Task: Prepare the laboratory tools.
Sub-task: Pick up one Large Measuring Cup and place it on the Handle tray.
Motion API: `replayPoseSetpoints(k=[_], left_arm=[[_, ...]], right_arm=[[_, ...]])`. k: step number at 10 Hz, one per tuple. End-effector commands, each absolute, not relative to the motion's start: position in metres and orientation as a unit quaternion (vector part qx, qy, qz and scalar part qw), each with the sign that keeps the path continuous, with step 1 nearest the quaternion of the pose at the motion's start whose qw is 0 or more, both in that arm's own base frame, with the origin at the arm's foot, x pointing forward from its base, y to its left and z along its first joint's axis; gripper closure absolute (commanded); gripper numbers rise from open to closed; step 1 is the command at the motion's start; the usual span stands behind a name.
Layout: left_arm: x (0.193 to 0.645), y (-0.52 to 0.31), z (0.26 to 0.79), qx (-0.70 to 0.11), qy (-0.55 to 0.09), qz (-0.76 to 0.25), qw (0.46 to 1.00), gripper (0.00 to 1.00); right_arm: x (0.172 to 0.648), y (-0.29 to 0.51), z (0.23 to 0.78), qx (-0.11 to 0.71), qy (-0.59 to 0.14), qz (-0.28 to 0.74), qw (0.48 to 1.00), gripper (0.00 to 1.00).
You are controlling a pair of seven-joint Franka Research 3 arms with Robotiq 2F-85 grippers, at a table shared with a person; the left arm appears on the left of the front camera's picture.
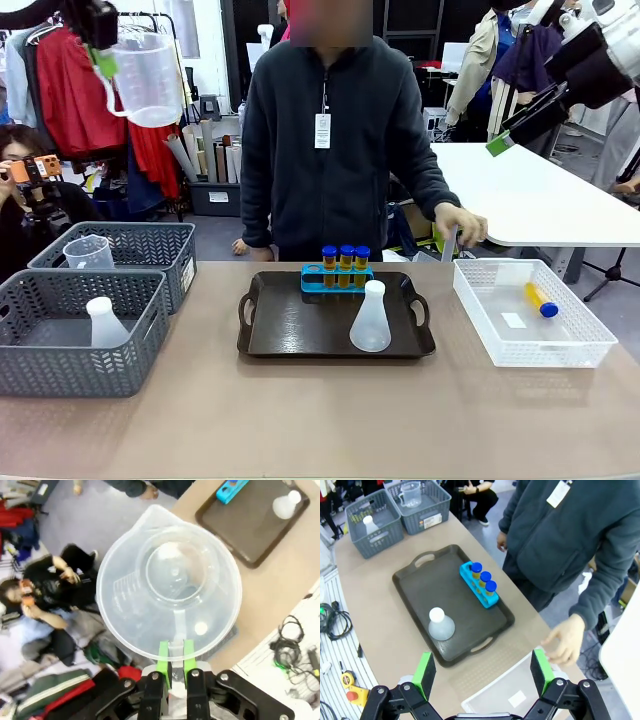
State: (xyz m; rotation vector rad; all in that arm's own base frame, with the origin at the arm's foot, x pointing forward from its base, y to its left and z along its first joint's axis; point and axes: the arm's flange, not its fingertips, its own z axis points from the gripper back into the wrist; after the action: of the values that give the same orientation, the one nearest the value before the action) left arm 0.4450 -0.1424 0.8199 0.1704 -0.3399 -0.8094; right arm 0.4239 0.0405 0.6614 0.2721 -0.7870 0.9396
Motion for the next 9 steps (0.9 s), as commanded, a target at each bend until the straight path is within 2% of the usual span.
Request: replayPoseSetpoints(k=[1,2,4,9], left_arm=[[0.456,-0.168,0.816,0.099,-0.186,-0.447,0.87,1.0],[0.457,-0.188,0.81,0.109,-0.21,-0.46,0.856,1.0],[0.457,-0.228,0.786,0.097,-0.211,-0.512,0.827,1.0],[0.471,-0.28,0.686,0.076,-0.146,-0.579,0.798,1.0]], right_arm=[[0.423,0.04,0.662,0.13,-0.371,0.44,0.807,0.0],[0.423,0.04,0.662,0.13,-0.371,0.44,0.807,0.0],[0.423,0.04,0.662,0.13,-0.371,0.44,0.807,0.0],[0.423,0.04,0.662,0.13,-0.371,0.44,0.807,0.0]])
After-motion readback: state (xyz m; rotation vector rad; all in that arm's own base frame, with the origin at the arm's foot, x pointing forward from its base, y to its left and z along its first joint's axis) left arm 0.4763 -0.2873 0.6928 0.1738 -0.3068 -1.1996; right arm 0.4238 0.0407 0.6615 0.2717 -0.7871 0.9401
